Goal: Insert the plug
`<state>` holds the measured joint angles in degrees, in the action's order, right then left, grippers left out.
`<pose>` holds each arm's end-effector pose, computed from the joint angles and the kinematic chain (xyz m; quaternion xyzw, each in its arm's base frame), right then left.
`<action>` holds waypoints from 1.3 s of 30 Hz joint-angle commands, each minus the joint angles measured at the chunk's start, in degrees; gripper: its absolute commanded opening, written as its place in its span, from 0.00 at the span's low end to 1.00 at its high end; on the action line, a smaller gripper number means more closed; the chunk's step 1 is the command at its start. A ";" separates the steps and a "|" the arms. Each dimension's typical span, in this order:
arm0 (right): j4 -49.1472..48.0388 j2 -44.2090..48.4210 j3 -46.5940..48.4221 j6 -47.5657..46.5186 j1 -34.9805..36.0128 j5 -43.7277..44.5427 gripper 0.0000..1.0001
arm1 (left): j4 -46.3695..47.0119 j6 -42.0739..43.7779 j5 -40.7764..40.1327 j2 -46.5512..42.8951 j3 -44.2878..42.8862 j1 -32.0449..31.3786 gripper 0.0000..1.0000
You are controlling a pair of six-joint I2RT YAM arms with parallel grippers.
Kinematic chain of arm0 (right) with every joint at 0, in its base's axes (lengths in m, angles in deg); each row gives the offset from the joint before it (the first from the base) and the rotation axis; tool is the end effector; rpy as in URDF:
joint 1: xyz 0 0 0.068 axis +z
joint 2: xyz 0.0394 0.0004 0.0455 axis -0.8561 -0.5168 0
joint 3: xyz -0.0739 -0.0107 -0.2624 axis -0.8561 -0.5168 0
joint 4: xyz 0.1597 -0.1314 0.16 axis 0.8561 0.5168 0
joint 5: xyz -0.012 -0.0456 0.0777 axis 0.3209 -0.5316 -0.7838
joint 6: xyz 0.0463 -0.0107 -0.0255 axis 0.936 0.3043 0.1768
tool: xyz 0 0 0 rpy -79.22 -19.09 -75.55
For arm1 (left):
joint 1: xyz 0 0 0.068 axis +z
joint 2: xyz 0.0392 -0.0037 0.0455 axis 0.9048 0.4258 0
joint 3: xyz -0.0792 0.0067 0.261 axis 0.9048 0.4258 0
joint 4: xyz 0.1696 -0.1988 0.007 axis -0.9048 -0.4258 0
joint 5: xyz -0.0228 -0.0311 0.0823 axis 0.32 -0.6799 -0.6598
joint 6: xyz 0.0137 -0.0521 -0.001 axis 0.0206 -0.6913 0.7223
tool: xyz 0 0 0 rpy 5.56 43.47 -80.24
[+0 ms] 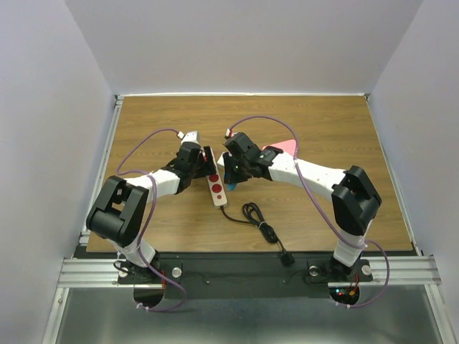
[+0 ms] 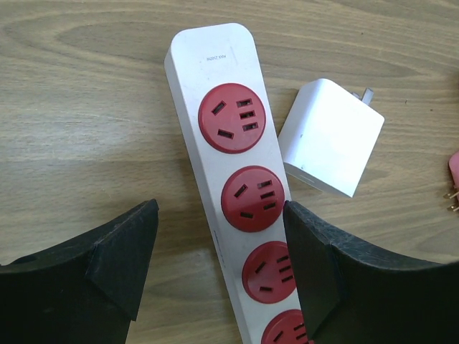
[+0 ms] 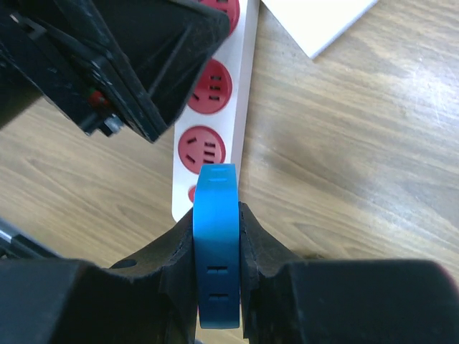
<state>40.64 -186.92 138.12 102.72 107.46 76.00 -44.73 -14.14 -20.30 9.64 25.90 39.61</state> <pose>0.2645 0.2976 0.2439 -0.1406 0.9320 0.1961 0.2703 0.2971 -0.1367 0.1793 -0.0225 0.8720 -0.1802 0.4545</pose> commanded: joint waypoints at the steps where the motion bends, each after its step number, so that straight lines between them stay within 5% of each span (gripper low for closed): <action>1: -1.40 -1.61 3.79 1.03 0.47 2.11 0.00 | 2.64 0.86 0.08 0.77 -2.61 1.28 0.81; 12: -1.23 -6.26 6.78 1.56 1.34 2.11 0.01 | 4.14 1.57 3.06 5.43 -5.07 2.95 0.79; 26: 1.67 -10.57 12.06 1.82 2.84 5.89 0.01 | 3.52 2.45 4.03 7.54 -5.07 3.74 0.39; 39: 7.12 -12.51 14.96 2.35 4.68 9.14 0.00 | 3.87 2.27 5.88 8.07 -4.90 3.74 0.28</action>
<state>45.86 -199.55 151.06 104.16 111.50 82.61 -40.35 -13.66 -14.34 15.89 21.88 43.28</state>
